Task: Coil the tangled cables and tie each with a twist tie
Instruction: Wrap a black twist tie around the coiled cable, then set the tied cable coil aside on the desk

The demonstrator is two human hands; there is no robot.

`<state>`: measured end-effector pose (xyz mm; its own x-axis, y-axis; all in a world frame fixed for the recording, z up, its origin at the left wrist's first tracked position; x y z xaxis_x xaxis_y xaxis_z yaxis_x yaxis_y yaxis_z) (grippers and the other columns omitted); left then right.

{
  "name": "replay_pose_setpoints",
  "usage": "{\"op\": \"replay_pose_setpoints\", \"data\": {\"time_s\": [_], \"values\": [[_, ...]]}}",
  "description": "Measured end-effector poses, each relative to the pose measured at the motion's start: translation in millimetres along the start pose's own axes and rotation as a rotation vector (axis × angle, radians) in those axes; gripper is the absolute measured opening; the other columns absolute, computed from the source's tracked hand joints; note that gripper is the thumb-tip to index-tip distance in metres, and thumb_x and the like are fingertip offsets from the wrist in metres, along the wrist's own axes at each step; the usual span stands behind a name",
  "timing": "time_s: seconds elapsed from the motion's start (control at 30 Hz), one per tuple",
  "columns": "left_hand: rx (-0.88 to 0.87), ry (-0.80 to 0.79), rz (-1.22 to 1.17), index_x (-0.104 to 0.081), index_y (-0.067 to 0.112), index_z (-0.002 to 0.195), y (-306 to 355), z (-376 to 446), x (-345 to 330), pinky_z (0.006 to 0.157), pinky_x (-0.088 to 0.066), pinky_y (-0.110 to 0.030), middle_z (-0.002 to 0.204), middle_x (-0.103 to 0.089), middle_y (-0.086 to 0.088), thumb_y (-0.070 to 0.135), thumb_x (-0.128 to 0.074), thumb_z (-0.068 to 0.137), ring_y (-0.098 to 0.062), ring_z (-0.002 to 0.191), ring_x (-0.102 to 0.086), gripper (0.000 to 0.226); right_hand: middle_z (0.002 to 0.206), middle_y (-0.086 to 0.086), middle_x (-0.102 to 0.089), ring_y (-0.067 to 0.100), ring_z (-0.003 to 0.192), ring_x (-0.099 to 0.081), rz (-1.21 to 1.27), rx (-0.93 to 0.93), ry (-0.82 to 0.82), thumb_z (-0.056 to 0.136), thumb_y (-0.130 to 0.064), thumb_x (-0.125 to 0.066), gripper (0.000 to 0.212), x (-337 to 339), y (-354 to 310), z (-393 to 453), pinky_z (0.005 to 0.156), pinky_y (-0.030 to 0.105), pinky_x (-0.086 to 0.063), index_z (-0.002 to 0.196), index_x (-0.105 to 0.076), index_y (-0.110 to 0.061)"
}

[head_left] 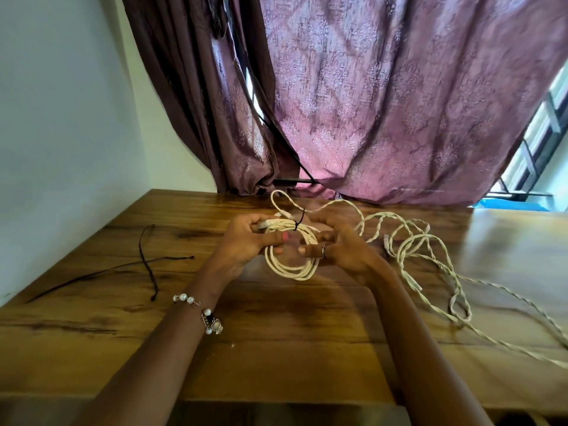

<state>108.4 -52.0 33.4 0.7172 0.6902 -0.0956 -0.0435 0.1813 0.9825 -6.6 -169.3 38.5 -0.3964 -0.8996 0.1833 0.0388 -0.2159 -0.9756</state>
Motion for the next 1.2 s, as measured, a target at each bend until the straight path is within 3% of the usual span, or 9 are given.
{"op": "replay_pose_setpoints", "data": {"time_s": [0.17, 0.3, 0.47, 0.57, 0.67, 0.8, 0.93, 1.03, 1.2], "values": [[0.079, 0.01, -0.118, -0.063, -0.007, 0.108, 3, -19, -31, 0.05, -0.056, -0.025, 0.076, -0.07, -0.012, -0.003, -0.068, 0.08, -0.015, 0.054, -0.066, 0.029, 0.09, 0.014, -0.071, 0.026, 0.072, -0.068, 0.088, -0.043, 0.104, 0.074, 0.011, -0.071, 0.042, 23, -2, -33, 0.073, 0.045, -0.057, 0.111, -0.062, -0.006], [0.188, -0.134, 0.007, -0.065, 0.011, 0.105, 5, -35, -69, 0.05, -0.056, -0.029, 0.073, -0.073, -0.003, 0.017, -0.07, 0.084, -0.013, 0.06, -0.069, 0.022, 0.082, 0.023, -0.066, 0.029, 0.06, -0.064, 0.113, -0.097, 0.23, 0.074, 0.01, -0.071, 0.029, 55, -4, -61, 0.071, 0.05, -0.056, 0.102, -0.065, 0.006], [0.166, -0.263, -0.023, -0.061, 0.006, 0.115, 13, -40, -133, 0.057, -0.058, -0.036, 0.089, -0.071, -0.011, 0.008, -0.072, 0.08, -0.016, 0.063, -0.068, 0.037, 0.079, 0.025, -0.063, 0.025, 0.05, -0.06, 0.378, -0.065, 0.416, 0.079, 0.017, -0.06, 0.023, 108, -12, -104, 0.057, 0.039, -0.058, 0.102, -0.06, 0.017], [0.149, -0.279, -0.136, -0.059, 0.001, 0.113, 14, -37, -186, 0.052, -0.058, -0.036, 0.083, -0.069, -0.012, -0.001, -0.07, 0.08, -0.019, 0.057, -0.068, 0.035, 0.07, 0.017, -0.066, 0.023, 0.055, -0.059, 0.054, -0.073, 0.608, 0.079, 0.005, -0.068, 0.006, 161, -17, -139, 0.052, 0.027, -0.052, 0.083, -0.069, 0.008], [0.134, -0.325, -0.203, -0.06, 0.002, 0.102, 10, -32, -244, 0.051, -0.058, -0.034, 0.07, -0.071, -0.009, -0.004, -0.068, 0.08, -0.021, 0.055, -0.068, 0.024, 0.066, 0.011, -0.062, 0.014, 0.049, -0.047, -0.284, -0.203, 0.725, 0.079, -0.018, -0.075, 0.016, 216, -14, -178, 0.046, 0.02, -0.035, 0.08, -0.074, -0.002], [0.189, -0.433, -0.269, -0.061, 0.003, 0.092, -5, -27, -330, 0.061, -0.06, -0.038, 0.079, -0.07, -0.019, -0.002, -0.064, 0.085, -0.027, 0.063, -0.068, 0.009, 0.064, 0.017, -0.056, 0.022, 0.055, -0.047, -0.181, -0.204, 0.922, 0.078, -0.015, -0.076, 0.02, 287, 2, -232, 0.052, 0.028, -0.039, 0.08, -0.073, 0.005], [0.265, -0.516, -0.201, -0.051, -0.001, 0.114, -28, -27, -398, 0.059, -0.058, -0.027, 0.081, -0.063, -0.012, 0.003, -0.063, 0.088, -0.022, 0.06, -0.065, 0.029, 0.059, 0.014, -0.055, 0.018, 0.046, -0.047, -0.176, -0.276, 1.208, 0.079, -0.013, -0.074, 0.022, 348, 31, -282, 0.044, 0.026, -0.04, 0.077, -0.07, 0.008], [0.259, -0.559, -0.093, -0.053, 0.003, 0.106, -46, -28, -429, 0.063, -0.057, -0.026, 0.084, -0.063, -0.011, 0.002, -0.063, 0.087, -0.022, 0.066, -0.065, 0.022, 0.053, 0.008, -0.057, 0.017, 0.043, -0.05, -0.303, -0.38, 1.394, 0.079, -0.018, -0.075, 0.022, 380, 53, -309, 0.045, 0.028, -0.042, 0.074, -0.072, 0.003], [0.254, -0.55, -0.068, -0.056, 0.001, 0.089, -58, -25, -439, 0.052, -0.054, -0.022, 0.075, -0.06, -0.015, -0.006, -0.058, 0.088, -0.024, 0.058, -0.058, 0.008, 0.073, 0.024, -0.065, 0.032, 0.075, -0.063, -0.658, -0.592, 1.398, 0.08, -0.039, -0.073, 0.045, 393, 70, -316, 0.061, 0.033, -0.038, 0.074, -0.069, 0.006]]}}
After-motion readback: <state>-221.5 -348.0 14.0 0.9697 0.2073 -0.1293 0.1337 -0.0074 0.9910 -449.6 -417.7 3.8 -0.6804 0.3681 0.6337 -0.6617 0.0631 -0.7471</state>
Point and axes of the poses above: each hand's wrist, its own z-axis towards the middle knuckle, its own x-axis out of the back of the hand, y = z × x, the point moved 8 cm from there along z, towards the middle knuckle
